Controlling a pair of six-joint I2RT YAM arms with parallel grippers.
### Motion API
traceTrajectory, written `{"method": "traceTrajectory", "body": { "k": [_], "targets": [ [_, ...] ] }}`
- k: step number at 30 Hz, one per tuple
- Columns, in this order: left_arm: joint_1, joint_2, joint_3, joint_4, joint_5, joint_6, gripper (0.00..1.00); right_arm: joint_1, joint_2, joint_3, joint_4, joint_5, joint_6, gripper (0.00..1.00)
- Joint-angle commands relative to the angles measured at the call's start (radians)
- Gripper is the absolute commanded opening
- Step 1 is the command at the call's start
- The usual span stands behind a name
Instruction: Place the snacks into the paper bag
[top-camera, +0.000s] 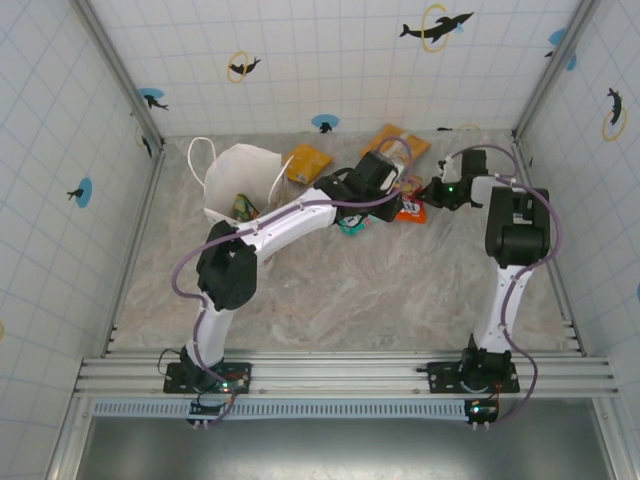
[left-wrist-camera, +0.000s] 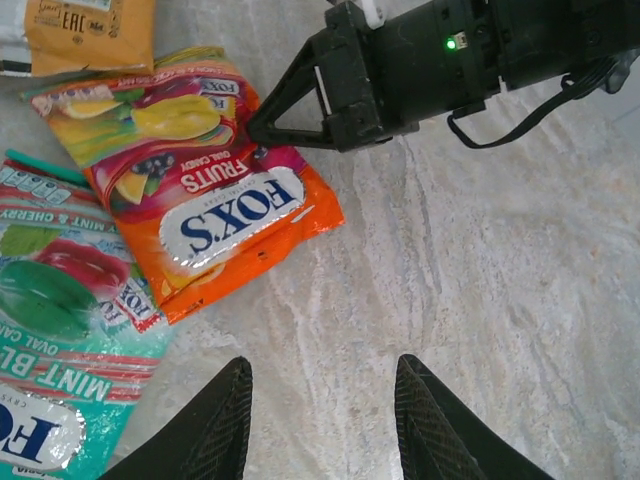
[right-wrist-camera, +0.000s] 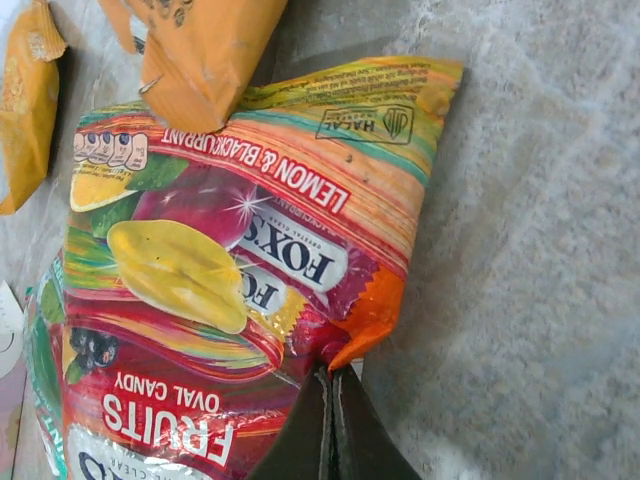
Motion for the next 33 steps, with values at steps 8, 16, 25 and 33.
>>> {"method": "traceTrajectory", "body": {
  "k": [8, 16, 25, 33],
  "targets": [
    [-0.003, -0.15, -0.126, 0.035, -0.011, -0.009, 0.41, -0.003, -0.348, -0.331, 0.141, 0.007, 0.061, 0.0],
    [-0.004, -0.288, -0.283, 0.103, 0.025, -0.039, 0.41, -0.008, -0.64, -0.647, 0.328, -0.025, 0.163, 0.0],
    [-0.014, -0.407, -0.456, 0.117, 0.05, -0.061, 0.41, 0.013, -0.9, -0.836, 0.34, -0.043, 0.247, 0.0],
    [-0.03, -0.478, -0.587, 0.14, 0.067, -0.09, 0.41, 0.111, -1.095, -0.946, 0.148, 0.075, 0.272, 0.0]
  ]
}}
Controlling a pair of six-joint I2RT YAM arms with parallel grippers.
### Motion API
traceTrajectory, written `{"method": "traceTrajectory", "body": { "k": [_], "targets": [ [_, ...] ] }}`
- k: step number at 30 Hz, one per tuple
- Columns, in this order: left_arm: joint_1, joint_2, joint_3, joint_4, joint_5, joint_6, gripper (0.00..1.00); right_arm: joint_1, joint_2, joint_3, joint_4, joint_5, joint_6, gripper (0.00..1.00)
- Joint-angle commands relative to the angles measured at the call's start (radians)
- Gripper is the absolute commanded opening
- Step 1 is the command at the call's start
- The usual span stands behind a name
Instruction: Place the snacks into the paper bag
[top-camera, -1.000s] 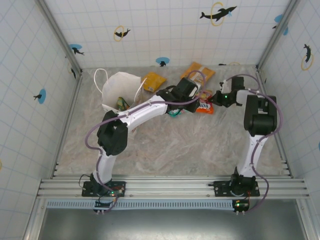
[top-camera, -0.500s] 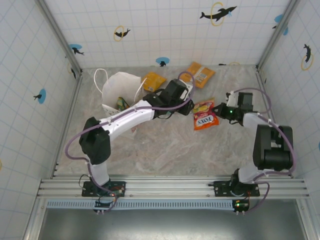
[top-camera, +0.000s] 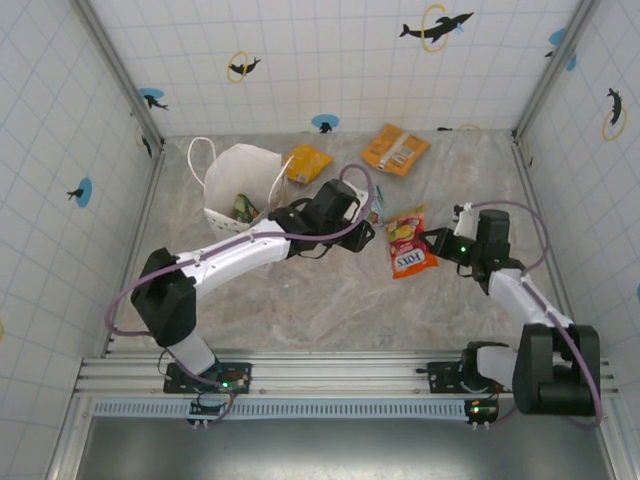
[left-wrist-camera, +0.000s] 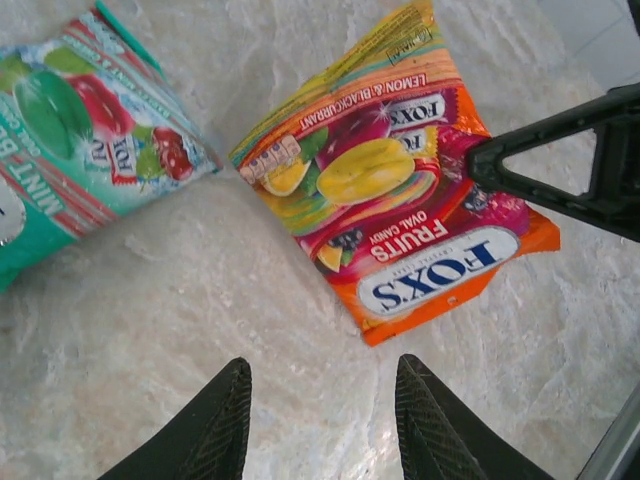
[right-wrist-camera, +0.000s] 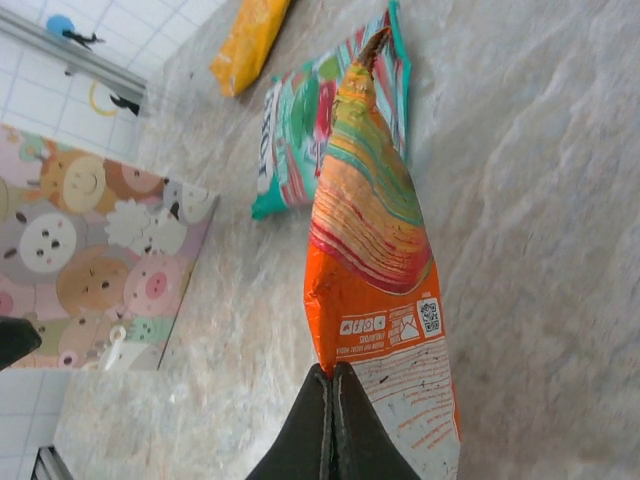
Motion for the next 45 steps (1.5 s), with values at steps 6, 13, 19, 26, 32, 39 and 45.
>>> {"method": "traceTrajectory", "body": {
  "k": [6, 13, 19, 26, 32, 39, 45],
  "targets": [
    [-0.029, -0.059, -0.101, 0.041, 0.038, -0.061, 0.41, 0.106, -0.113, -0.053, -0.298, 0.18, -0.009, 0.02],
    [-0.055, -0.032, -0.142, 0.076, 0.072, -0.106, 0.4, 0.105, -0.086, -0.009, -0.453, 0.292, -0.064, 0.42],
    [-0.076, -0.009, -0.151, 0.093, 0.094, -0.119, 0.39, 0.055, 0.056, 0.044, -0.481, 0.207, -0.127, 0.48],
    [-0.079, -0.006, -0.155, 0.098, 0.093, -0.112, 0.38, 0.018, 0.128, 0.018, -0.381, 0.055, -0.128, 0.49],
    [-0.078, 0.004, -0.148, 0.09, 0.097, -0.103, 0.39, -0.003, 0.195, 0.019, -0.343, 0.012, -0.147, 0.47],
    [-0.078, 0.01, -0.149, 0.096, 0.099, -0.106, 0.36, 0.005, 0.286, 0.015, -0.295, 0.021, -0.159, 0.37],
    [-0.079, 0.009, -0.15, 0.104, 0.093, -0.106, 0.36, 0.016, 0.213, -0.011, -0.243, 0.047, -0.156, 0.11]
  ]
}}
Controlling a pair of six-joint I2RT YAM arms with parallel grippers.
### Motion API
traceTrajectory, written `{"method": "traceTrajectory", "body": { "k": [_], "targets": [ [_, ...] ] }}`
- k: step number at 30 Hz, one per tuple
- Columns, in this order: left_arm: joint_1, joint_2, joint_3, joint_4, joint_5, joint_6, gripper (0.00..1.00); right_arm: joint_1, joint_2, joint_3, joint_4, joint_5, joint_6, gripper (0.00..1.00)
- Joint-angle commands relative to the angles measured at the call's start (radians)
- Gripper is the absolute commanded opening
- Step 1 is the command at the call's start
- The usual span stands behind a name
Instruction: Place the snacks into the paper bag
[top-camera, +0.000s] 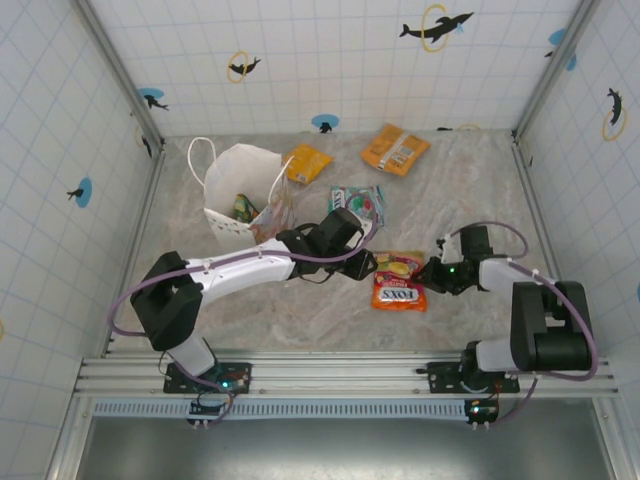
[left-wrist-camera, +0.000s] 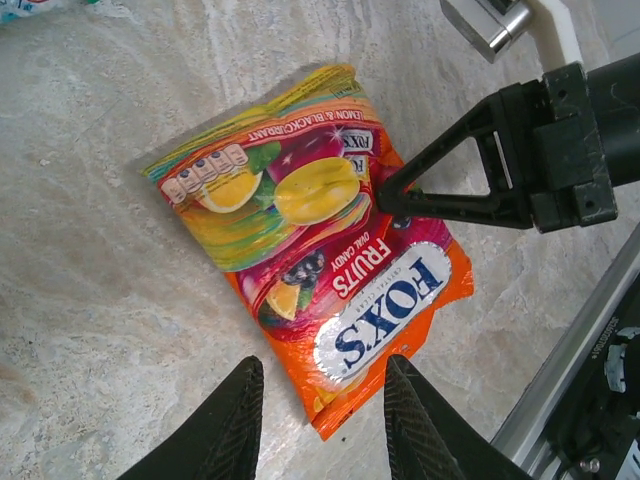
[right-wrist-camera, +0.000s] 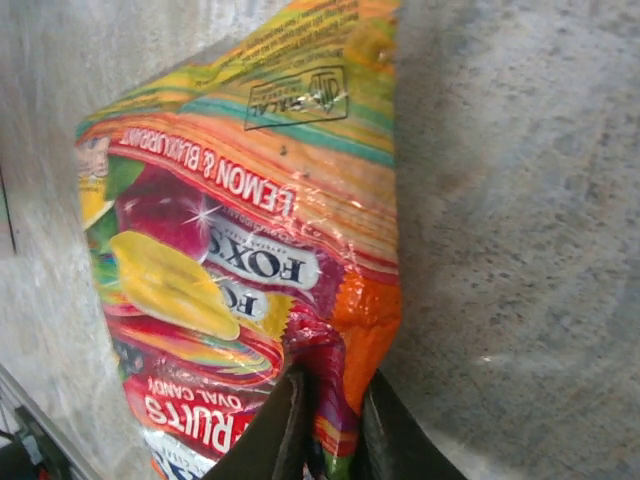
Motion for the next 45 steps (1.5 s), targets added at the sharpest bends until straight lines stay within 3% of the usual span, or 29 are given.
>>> {"method": "traceTrajectory", "body": {
  "k": [1, 7, 14, 19, 22, 30, 33, 37, 45],
  "targets": [
    [-0.004, 0.008, -0.003, 0.022, 0.003, -0.007, 0.36, 0.007, -0.062, -0.026, 0.056, 0.005, 0.001, 0.08],
    [0.002, -0.002, -0.007, 0.025, -0.019, -0.009, 0.37, 0.035, -0.173, -0.028, 0.102, -0.013, -0.016, 0.0],
    [0.021, -0.057, -0.051, 0.12, 0.012, -0.02, 0.43, 0.062, -0.343, -0.045, 0.257, -0.011, -0.06, 0.0],
    [0.038, -0.075, -0.036, 0.101, 0.005, -0.012, 0.51, 0.094, -0.43, -0.016, 0.286, -0.017, -0.184, 0.0],
    [0.048, -0.122, -0.098, 0.189, 0.026, -0.032, 0.53, 0.096, -0.475, -0.01, 0.32, -0.041, -0.214, 0.0],
    [0.052, -0.249, -0.301, 0.569, 0.095, -0.119, 0.63, 0.085, -0.531, -0.002, 0.548, -0.191, -0.066, 0.0],
    [0.052, -0.285, -0.341, 0.638, 0.079, -0.107, 0.7, 0.082, -0.52, 0.018, 0.642, -0.242, 0.015, 0.0],
    [0.053, -0.322, -0.39, 0.73, 0.043, -0.086, 0.72, 0.082, -0.493, 0.06, 0.747, -0.295, 0.105, 0.0],
    [0.057, -0.417, -0.478, 0.846, -0.06, -0.012, 0.8, 0.084, -0.475, 0.132, 0.84, -0.388, 0.195, 0.0]
  ]
}}
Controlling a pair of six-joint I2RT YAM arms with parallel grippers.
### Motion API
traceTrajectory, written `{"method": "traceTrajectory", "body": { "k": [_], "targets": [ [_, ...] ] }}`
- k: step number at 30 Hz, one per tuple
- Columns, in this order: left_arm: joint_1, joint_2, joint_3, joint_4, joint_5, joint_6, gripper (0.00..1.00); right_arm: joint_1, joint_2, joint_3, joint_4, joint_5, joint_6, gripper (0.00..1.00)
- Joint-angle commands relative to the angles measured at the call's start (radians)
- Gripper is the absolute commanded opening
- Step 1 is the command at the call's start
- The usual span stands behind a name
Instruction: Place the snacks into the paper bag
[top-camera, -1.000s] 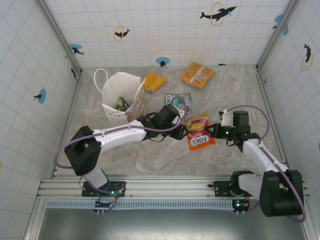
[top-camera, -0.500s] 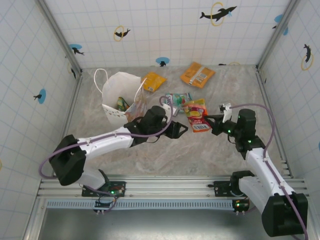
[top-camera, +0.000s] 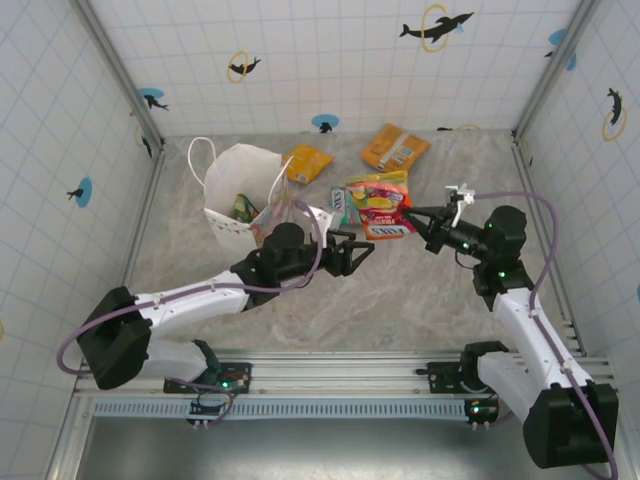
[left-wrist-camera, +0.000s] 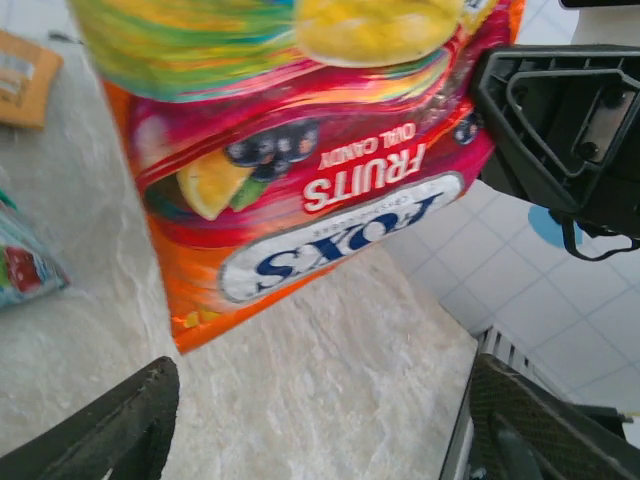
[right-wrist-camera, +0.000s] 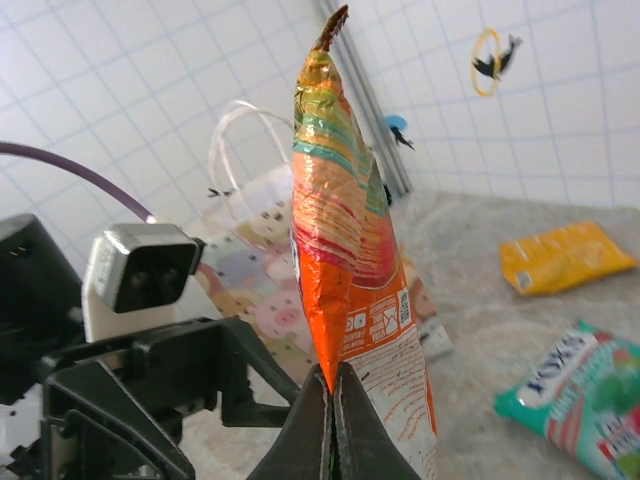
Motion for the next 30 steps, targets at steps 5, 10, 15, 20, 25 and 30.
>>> {"method": "traceTrajectory", "body": {
  "k": [5, 10, 15, 20, 25, 30],
  "targets": [
    [0.023, -0.088, -0.052, 0.15, -0.057, 0.111, 0.81, 0.001, 0.01, 0.08, 0.177, -0.12, 0.107, 0.0],
    [0.043, -0.108, -0.072, 0.216, -0.021, 0.169, 0.81, 0.028, 0.015, 0.088, 0.231, -0.152, 0.154, 0.0],
    [0.074, -0.09, -0.079, 0.301, 0.049, 0.173, 0.8, 0.069, 0.037, 0.1, 0.281, -0.186, 0.199, 0.0],
    [0.086, -0.077, -0.082, 0.372, 0.118, 0.178, 0.78, 0.096, 0.044, 0.109, 0.297, -0.205, 0.206, 0.0],
    [0.086, -0.065, -0.097, 0.471, 0.203, 0.164, 0.74, 0.12, 0.058, 0.107, 0.302, -0.211, 0.212, 0.0],
    [0.086, -0.058, -0.096, 0.496, 0.268, 0.154, 0.66, 0.131, 0.07, 0.1, 0.303, -0.197, 0.212, 0.0]
  ]
}}
